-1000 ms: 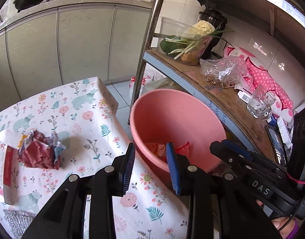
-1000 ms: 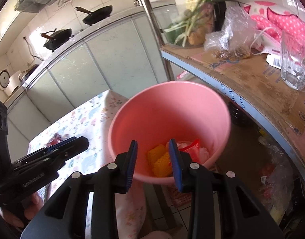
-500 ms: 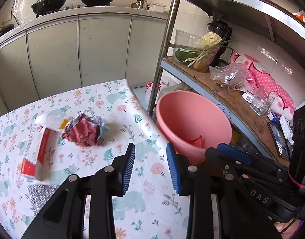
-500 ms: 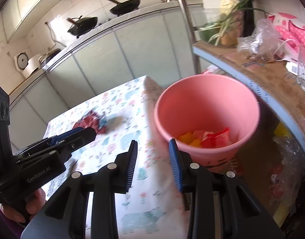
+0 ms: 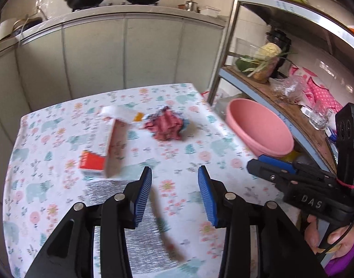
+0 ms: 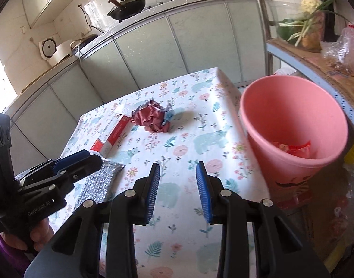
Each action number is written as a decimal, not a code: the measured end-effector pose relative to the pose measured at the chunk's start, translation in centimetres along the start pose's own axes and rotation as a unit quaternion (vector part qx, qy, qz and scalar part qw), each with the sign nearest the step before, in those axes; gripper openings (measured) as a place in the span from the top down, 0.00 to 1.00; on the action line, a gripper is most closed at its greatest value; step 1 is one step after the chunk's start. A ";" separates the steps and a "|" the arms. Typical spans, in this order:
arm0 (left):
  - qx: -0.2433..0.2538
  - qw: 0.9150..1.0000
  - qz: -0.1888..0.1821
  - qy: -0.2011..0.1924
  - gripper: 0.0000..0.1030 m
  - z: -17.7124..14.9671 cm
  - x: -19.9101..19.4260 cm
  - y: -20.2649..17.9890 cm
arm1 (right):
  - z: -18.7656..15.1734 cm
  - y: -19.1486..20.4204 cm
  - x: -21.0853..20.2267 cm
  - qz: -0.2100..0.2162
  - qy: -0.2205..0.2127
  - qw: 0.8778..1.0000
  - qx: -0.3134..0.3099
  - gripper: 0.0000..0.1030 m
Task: Collect trash
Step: 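Move both grippers back over the table, then grasp the red-and-white medicine box with the left gripper while the right gripper grasps the crumpled pink wrapper, then carry the medicine box and crumpled wrapper over the pink bucket, then lower both items into the pink bucket and open both grippers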
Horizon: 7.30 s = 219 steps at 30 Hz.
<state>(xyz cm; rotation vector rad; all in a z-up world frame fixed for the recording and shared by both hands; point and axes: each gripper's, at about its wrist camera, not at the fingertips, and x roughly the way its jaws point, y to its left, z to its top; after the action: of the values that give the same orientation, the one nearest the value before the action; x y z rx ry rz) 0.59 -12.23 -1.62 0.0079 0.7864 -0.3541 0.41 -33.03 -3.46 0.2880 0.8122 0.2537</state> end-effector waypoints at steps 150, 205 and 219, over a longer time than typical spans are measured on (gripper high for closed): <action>0.016 0.998 0.038 -0.048 0.63 2.7 -2.7 -2.3 | 0.9 -2.8 -5.8 0.049 -0.055 0.997 0.014 0.58; 0.096 0.989 -0.101 0.042 0.55 7.5 15.5 -16.5 | 3.4 -17.9 -1.2 -0.152 -0.056 0.980 0.119 0.56; 0.086 0.990 -0.108 0.030 0.55 7.6 13.6 -16.0 | 3.4 -17.3 -2.0 -0.158 -0.064 0.980 0.108 0.56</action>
<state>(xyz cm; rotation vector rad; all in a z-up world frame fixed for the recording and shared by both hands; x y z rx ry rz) 9.66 -32.52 -3.75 0.0965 0.8153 -0.6283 3.58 -50.27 -5.91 0.3700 0.7457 -0.1506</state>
